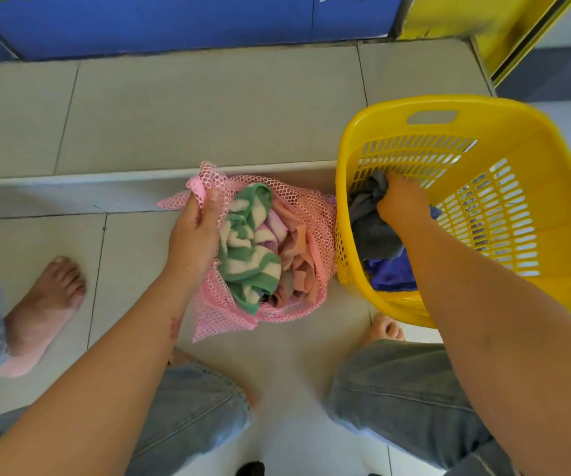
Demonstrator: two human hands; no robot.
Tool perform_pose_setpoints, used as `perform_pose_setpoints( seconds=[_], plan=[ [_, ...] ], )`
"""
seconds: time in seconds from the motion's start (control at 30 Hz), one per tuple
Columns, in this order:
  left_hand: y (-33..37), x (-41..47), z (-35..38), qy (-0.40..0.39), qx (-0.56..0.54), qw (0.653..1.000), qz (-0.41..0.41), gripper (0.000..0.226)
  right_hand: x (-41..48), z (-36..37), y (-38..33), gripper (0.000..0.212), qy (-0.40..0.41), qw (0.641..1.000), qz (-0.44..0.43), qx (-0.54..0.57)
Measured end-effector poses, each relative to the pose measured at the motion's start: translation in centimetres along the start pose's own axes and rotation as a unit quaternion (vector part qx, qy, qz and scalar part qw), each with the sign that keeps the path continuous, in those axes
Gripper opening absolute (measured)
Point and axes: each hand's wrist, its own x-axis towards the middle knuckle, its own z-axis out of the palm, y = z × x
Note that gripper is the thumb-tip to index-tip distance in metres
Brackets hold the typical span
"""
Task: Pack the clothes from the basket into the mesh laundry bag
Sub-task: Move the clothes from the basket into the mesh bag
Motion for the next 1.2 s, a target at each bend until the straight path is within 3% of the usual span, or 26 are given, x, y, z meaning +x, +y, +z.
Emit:
perform_pose_setpoints(
  seconds=[0.17,0.37,0.57,0.67,0.73,0.87,0.97,1.1,1.13,1.2],
  plan=[
    [0.2,-1.3,-2.1,0.006,0.003,1.000,-0.007,0.058,-2.8,-6.1,-0.4,0.035,0.051,0.990,0.054,0.120],
    [0.3,-3.1,-4.1,-0.001,0.008,1.000,-0.005,0.060,-6.9,-13.3,-3.2,0.020,0.167,0.949,0.067,0.260],
    [0.6,-3.9,-5.5,0.001,0.022,1.000,-0.004,0.063,-12.0,-21.2,-8.4,0.029,0.224,0.886,-0.055,0.402],
    [0.9,-4.3,-6.0,-0.002,0.011,1.000,-0.005,0.062,-13.9,-23.9,-10.9,0.010,0.176,0.855,-0.142,0.467],
    [1.2,-4.2,-6.2,0.004,-0.020,1.000,-0.014,0.061,-15.0,-24.7,-12.7,0.015,0.116,0.847,-0.179,0.487],
    [1.4,-3.6,-6.6,0.025,-0.088,0.996,-0.022,0.045,-14.5,-21.9,-15.8,0.011,-0.022,0.883,-0.166,0.438],
    [1.5,-3.2,-7.0,-0.001,-0.139,0.990,-0.011,0.042,-13.0,-16.0,-17.6,0.011,-0.065,0.920,-0.157,0.354],
    [1.5,-2.1,-6.9,-0.013,-0.160,0.986,-0.042,0.083,-13.0,-5.8,-19.6,0.033,-0.047,0.975,-0.124,0.179],
    [1.4,-1.9,-6.7,-0.023,-0.153,0.987,-0.039,0.087,-13.6,-3.5,-20.1,0.036,-0.041,0.974,-0.146,0.166],
    [2.6,-2.7,-6.4,-0.038,-0.129,0.991,-0.027,0.084,-15.4,0.2,-21.3,0.039,-0.043,0.950,-0.272,0.147]
  ],
)
